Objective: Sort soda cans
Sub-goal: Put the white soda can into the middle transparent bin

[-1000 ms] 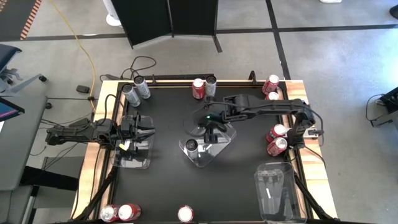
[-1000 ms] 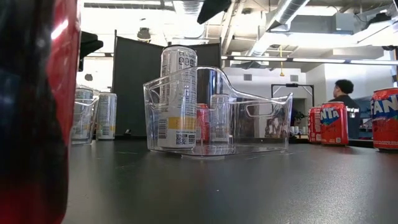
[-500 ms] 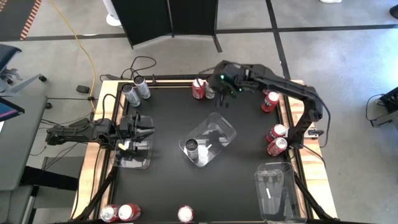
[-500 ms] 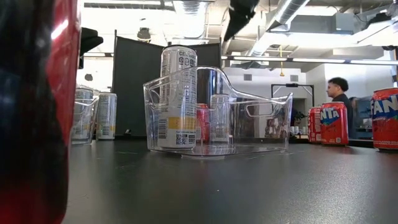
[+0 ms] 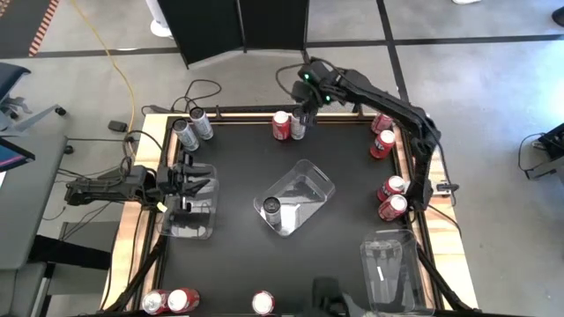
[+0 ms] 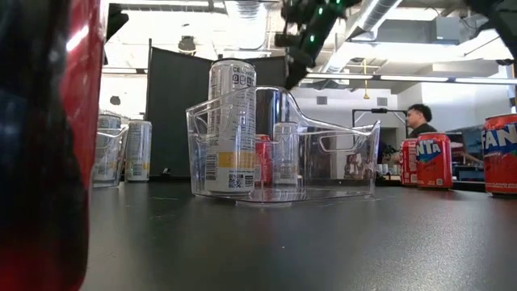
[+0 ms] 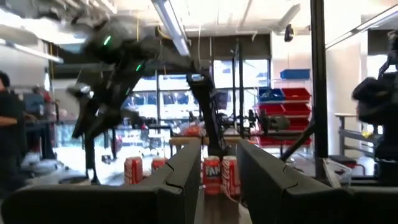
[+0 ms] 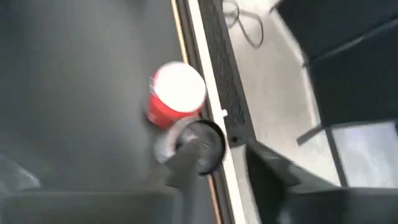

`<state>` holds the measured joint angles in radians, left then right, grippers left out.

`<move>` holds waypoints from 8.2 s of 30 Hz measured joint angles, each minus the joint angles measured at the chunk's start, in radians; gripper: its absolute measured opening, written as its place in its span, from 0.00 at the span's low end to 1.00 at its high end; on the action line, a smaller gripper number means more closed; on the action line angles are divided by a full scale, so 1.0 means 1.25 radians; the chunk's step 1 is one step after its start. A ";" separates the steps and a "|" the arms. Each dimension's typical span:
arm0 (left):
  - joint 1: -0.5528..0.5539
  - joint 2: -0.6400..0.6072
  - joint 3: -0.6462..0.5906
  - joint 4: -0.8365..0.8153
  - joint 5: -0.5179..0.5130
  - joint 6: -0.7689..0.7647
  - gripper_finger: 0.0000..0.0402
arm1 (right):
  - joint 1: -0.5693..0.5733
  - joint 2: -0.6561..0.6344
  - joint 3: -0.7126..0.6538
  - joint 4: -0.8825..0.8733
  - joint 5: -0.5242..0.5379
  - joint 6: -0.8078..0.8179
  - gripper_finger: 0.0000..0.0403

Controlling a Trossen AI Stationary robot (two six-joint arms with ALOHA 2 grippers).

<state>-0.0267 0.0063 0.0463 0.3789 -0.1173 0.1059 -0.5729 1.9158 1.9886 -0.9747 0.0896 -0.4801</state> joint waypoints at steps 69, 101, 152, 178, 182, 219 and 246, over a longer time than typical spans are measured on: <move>0.000 0.089 0.152 -0.113 -0.001 0.178 0.25 | -0.063 0.080 0.037 0.093 0.082 0.068 0.95; 0.000 0.089 0.164 -0.110 0.000 0.193 0.25 | -0.048 0.079 0.037 0.017 0.108 0.103 0.98; 0.000 0.089 0.164 -0.114 0.000 0.203 0.25 | -0.066 0.081 0.011 -0.026 -0.180 0.010 0.99; 0.000 0.089 0.164 -0.113 0.000 0.203 0.25 | -0.073 0.081 -0.025 0.013 -0.182 0.051 0.99; 0.000 0.089 0.164 -0.113 0.000 0.203 0.25 | -0.073 0.081 -0.025 0.024 -0.182 0.058 0.99; 0.000 0.089 0.164 -0.113 0.000 0.207 0.25 | -0.072 0.213 -0.024 0.048 -0.161 0.066 0.92; 0.000 0.089 0.164 -0.113 0.000 0.206 0.25 | -0.078 0.212 -0.024 0.062 -0.167 0.065 0.68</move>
<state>-0.0269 0.1177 0.2512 0.2371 -0.1173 0.3634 -0.6701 2.1811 1.9587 -0.8978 -0.1192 -0.3988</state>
